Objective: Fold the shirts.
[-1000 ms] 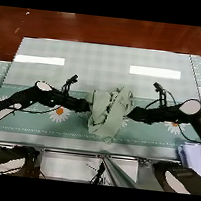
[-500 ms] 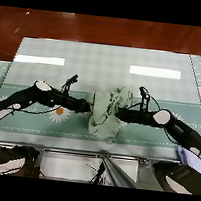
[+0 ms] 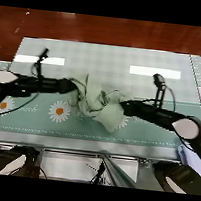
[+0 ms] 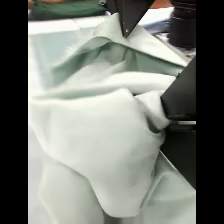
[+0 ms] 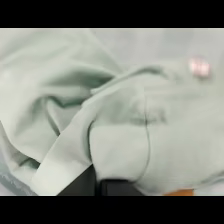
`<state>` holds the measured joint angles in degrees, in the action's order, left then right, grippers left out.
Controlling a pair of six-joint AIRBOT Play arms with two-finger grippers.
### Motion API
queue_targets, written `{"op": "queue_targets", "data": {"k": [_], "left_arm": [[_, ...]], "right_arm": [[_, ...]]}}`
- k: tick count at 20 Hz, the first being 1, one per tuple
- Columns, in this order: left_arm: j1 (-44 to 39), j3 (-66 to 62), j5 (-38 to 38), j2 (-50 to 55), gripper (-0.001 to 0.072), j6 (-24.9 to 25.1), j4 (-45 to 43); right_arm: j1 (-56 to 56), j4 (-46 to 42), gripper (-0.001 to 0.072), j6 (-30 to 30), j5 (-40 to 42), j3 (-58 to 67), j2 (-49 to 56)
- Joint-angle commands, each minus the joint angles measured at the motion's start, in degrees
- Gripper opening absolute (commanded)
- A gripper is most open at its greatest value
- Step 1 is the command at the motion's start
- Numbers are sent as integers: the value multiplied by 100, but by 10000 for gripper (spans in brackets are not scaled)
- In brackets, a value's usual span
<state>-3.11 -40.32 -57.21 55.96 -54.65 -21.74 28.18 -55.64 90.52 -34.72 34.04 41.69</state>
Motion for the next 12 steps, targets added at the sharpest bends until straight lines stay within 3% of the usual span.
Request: {"op": "queue_targets", "data": {"k": [1,3,5,10,12], "left_arm": [[826,-647,-70,-1318,25,-122,22],[1097,-1335,-68,-1818,25,-267,22],[1167,-2096,-70,-2116,26,-308,20],[1167,-3727,-240,-2253,26,-498,-11],[1167,-4181,-527,-2253,26,-925,-234]], "right_arm": [[7,-2413,28,1464,-492,807,-997],[7,-3613,28,2048,-1115,1523,-1191],[9,-4225,28,2264,-1646,2221,-1215],[9,-4363,28,2264,-1912,3486,-1215],[9,-4498,28,2262,-2159,4050,-1215]]}}
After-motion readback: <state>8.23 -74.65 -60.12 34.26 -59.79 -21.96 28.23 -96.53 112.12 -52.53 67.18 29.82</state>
